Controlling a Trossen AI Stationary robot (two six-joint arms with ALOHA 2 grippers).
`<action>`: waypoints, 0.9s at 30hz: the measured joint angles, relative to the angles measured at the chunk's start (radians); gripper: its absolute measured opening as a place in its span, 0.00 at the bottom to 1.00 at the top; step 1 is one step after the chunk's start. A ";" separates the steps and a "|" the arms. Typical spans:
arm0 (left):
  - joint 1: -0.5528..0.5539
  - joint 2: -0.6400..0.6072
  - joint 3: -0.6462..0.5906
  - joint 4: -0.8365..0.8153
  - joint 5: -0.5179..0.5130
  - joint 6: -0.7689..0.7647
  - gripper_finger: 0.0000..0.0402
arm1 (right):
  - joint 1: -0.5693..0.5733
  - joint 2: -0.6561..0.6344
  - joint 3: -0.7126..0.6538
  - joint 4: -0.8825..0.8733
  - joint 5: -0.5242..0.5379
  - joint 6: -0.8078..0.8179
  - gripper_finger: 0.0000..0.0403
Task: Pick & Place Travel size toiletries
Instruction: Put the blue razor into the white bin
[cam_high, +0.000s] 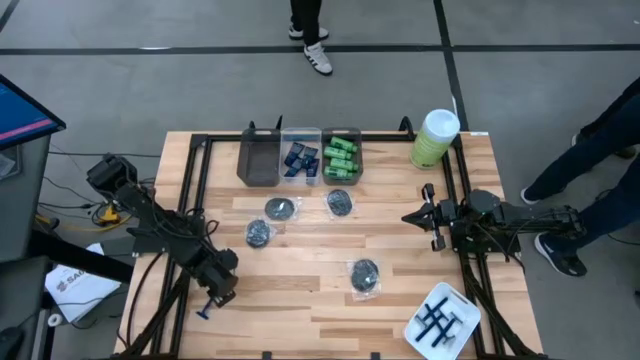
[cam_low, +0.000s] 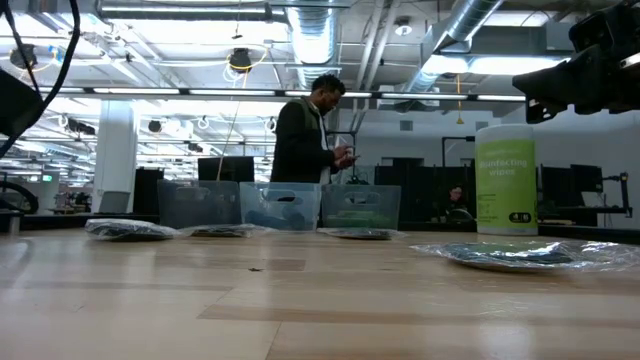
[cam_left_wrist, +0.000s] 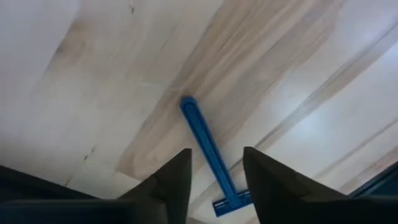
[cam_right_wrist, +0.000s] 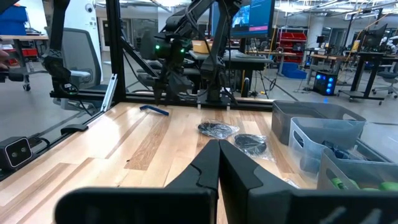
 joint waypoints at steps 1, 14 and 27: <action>-0.002 0.005 -0.002 0.001 0.001 0.000 0.38 | 0.000 0.000 0.000 0.000 0.000 0.000 0.00; 0.000 0.177 0.001 0.044 0.034 -0.003 0.40 | 0.000 0.000 0.000 0.000 0.000 0.000 0.00; 0.028 0.222 0.000 0.043 0.065 0.000 0.04 | 0.000 0.000 0.000 0.000 0.000 0.000 0.00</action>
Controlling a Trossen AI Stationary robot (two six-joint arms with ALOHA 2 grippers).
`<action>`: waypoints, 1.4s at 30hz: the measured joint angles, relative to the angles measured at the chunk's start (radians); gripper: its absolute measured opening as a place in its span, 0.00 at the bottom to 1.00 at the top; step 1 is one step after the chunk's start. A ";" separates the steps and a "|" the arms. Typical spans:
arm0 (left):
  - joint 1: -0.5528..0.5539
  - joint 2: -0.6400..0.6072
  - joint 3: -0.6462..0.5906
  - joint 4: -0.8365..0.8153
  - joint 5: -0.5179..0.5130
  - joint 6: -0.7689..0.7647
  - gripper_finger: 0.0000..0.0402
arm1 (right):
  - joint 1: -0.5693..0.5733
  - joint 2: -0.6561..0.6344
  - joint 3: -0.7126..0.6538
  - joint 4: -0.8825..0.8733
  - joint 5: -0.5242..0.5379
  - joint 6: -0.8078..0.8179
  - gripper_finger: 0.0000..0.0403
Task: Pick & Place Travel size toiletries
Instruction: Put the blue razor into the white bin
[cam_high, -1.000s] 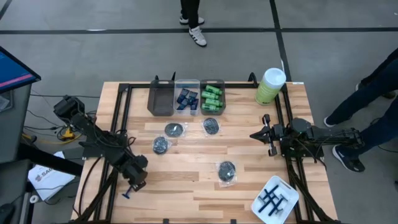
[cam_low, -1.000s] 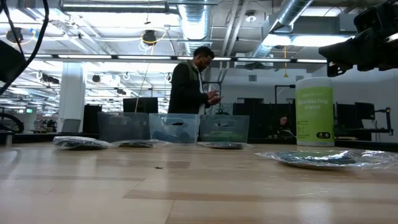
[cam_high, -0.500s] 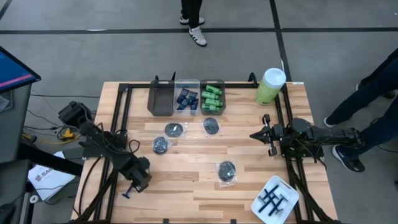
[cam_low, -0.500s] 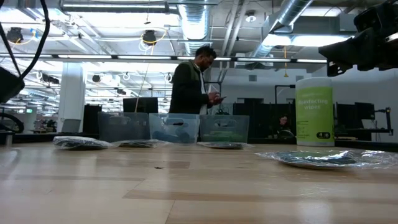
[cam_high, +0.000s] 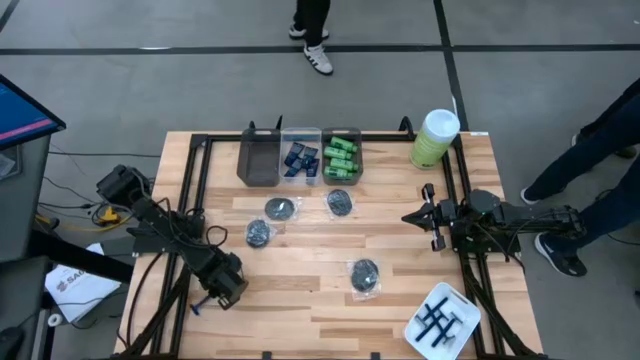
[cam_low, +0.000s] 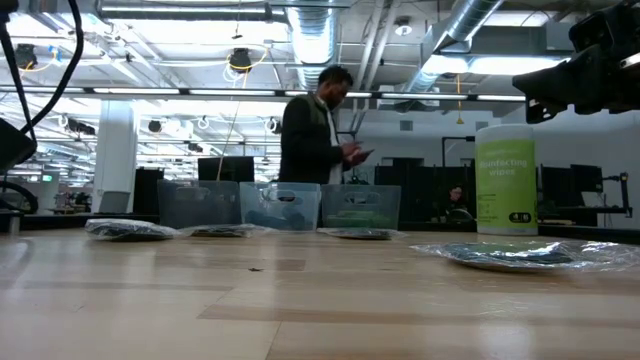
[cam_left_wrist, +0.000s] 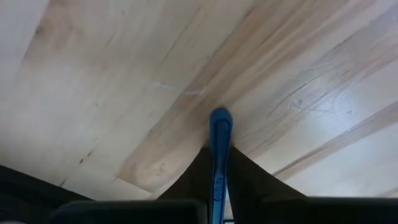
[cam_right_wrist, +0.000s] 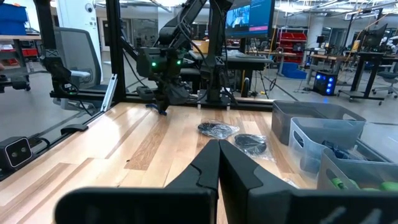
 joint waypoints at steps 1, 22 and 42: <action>0.004 0.000 0.000 0.000 -0.001 0.000 0.05 | 0.000 0.000 0.000 0.000 0.000 0.000 0.00; 0.255 -0.287 0.099 0.101 -0.421 0.042 0.04 | 0.000 0.000 0.000 -0.001 0.000 0.000 0.00; 0.463 -0.277 0.100 0.994 -0.544 0.632 0.04 | 0.000 0.000 0.000 0.000 0.000 0.000 0.00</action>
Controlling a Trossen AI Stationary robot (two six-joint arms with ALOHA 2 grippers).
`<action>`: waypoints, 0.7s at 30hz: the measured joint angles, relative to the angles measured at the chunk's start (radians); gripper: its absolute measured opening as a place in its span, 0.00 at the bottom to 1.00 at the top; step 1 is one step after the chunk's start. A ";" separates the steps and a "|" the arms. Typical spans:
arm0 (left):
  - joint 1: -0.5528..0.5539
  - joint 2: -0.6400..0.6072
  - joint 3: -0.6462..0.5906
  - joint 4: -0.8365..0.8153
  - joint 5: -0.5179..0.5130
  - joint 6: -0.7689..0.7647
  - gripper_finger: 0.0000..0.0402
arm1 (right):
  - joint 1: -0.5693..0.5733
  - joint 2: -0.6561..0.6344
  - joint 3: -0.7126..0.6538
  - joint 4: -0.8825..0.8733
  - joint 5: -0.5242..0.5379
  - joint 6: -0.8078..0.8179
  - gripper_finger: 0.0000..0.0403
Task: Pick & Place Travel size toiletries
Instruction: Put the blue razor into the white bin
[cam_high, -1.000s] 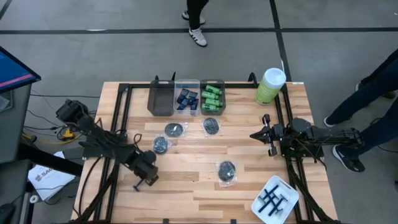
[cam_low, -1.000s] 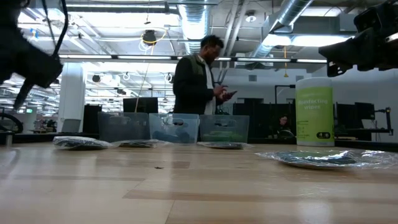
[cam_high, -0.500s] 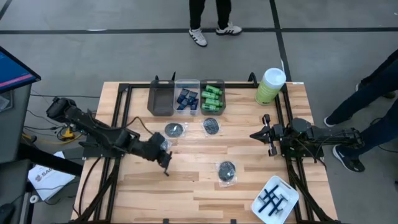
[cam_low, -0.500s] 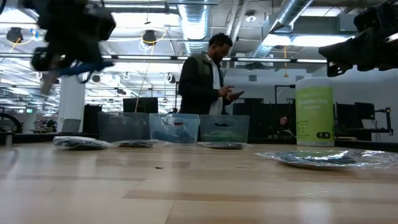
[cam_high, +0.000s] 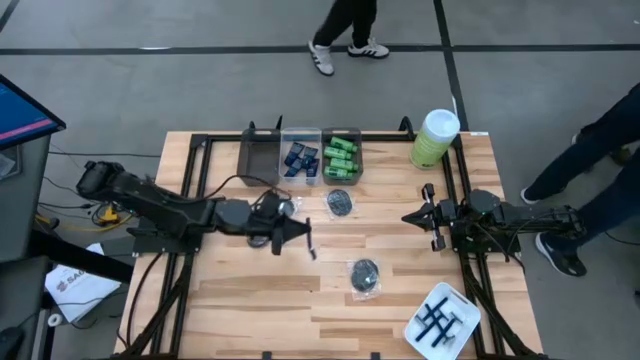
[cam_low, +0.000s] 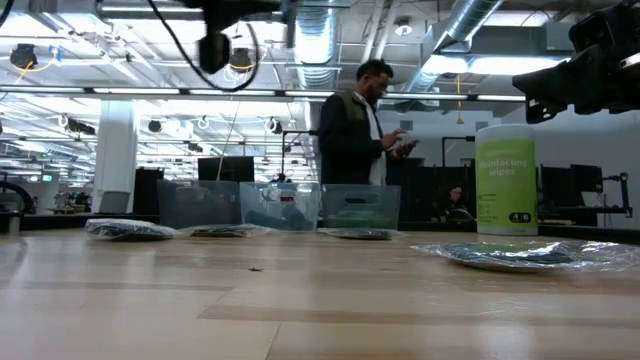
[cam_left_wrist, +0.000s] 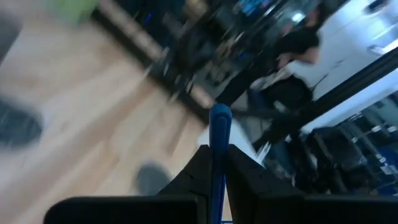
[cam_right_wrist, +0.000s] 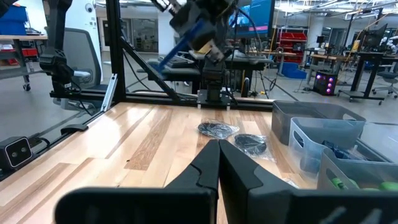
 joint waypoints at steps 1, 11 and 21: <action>0.009 0.015 0.000 0.056 0.000 0.036 0.04 | 0.000 0.000 0.000 0.000 0.000 0.000 0.00; 0.032 0.228 0.047 0.464 0.025 0.204 0.04 | 0.000 0.000 0.000 0.000 0.000 0.000 0.00; 0.031 0.461 0.336 0.468 0.175 0.408 0.05 | 0.000 0.000 0.000 0.001 0.000 0.000 0.00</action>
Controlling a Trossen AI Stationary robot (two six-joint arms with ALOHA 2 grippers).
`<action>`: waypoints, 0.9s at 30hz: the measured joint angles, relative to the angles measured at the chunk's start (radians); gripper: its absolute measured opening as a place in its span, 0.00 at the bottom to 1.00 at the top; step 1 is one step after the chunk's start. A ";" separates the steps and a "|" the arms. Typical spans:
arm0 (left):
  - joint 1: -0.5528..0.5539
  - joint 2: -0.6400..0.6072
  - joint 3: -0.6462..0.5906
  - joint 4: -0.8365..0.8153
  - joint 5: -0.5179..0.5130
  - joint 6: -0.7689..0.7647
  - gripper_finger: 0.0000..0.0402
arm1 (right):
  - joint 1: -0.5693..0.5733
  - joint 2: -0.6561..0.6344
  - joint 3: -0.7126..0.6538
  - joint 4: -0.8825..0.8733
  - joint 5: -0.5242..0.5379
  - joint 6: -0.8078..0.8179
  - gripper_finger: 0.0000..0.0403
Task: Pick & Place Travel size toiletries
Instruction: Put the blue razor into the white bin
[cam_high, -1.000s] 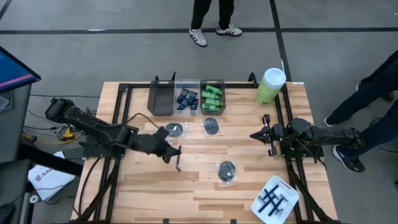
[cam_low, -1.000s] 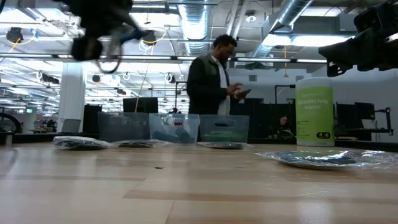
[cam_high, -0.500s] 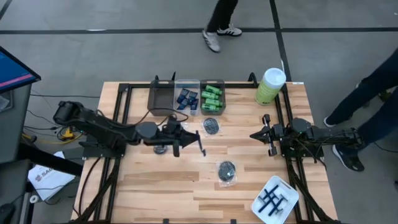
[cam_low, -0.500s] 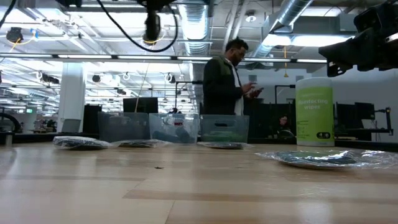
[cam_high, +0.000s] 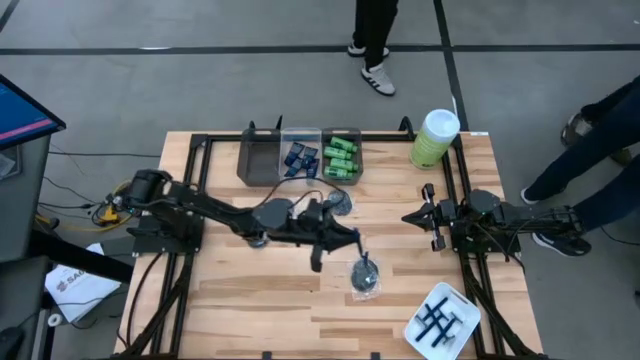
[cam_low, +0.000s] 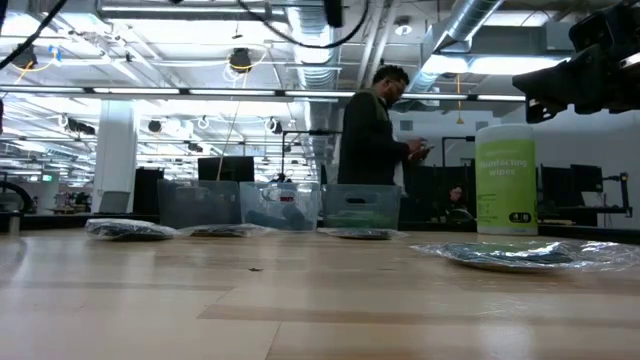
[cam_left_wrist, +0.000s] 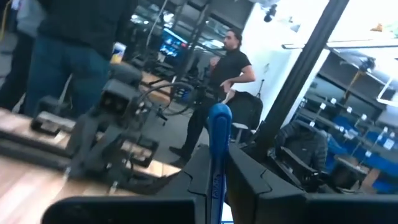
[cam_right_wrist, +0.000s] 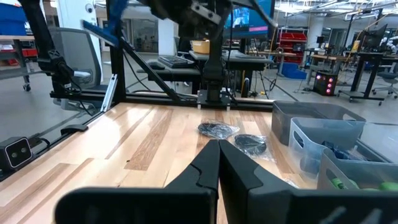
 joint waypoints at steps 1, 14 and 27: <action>0.000 0.022 0.028 0.001 0.002 0.023 0.05 | 0.000 0.000 0.000 -0.001 0.000 0.000 0.00; 0.007 0.245 0.321 0.008 0.123 0.163 0.04 | 0.000 0.000 0.000 0.000 0.000 0.000 0.00; -0.019 0.413 0.507 0.053 0.190 0.266 0.04 | 0.000 0.000 0.000 -0.001 0.000 0.000 0.00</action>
